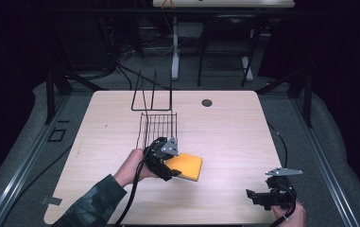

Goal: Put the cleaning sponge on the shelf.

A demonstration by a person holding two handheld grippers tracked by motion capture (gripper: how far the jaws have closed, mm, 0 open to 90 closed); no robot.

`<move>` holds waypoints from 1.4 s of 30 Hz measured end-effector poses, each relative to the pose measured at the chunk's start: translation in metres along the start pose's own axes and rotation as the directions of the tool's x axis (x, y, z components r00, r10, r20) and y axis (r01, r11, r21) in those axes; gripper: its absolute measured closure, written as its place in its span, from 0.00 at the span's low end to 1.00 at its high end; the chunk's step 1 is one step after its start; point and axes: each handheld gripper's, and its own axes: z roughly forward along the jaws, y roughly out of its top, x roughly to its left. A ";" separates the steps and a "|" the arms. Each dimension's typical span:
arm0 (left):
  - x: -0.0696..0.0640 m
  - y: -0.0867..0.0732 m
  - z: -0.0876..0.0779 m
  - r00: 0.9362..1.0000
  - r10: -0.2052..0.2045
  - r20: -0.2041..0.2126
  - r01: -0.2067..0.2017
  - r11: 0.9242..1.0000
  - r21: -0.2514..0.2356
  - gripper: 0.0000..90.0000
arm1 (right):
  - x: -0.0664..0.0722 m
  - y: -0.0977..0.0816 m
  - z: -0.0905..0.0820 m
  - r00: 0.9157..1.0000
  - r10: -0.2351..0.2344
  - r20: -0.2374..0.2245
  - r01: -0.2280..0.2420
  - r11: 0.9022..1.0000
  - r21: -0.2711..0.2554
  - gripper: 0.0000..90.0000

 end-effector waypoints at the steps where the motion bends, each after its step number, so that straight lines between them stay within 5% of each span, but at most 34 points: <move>1: 0.001 0.000 -0.001 1.000 -0.002 -0.002 0.002 1.000 -0.001 0.32 | 0.000 0.000 0.000 1.000 0.000 0.000 0.000 1.000 0.000 0.10; 42: 0.036 -0.032 -0.040 0.988 -0.098 -0.117 0.094 0.995 -0.041 0.32 | 0.001 0.000 0.001 1.000 -0.003 -0.001 0.003 1.000 0.004 0.11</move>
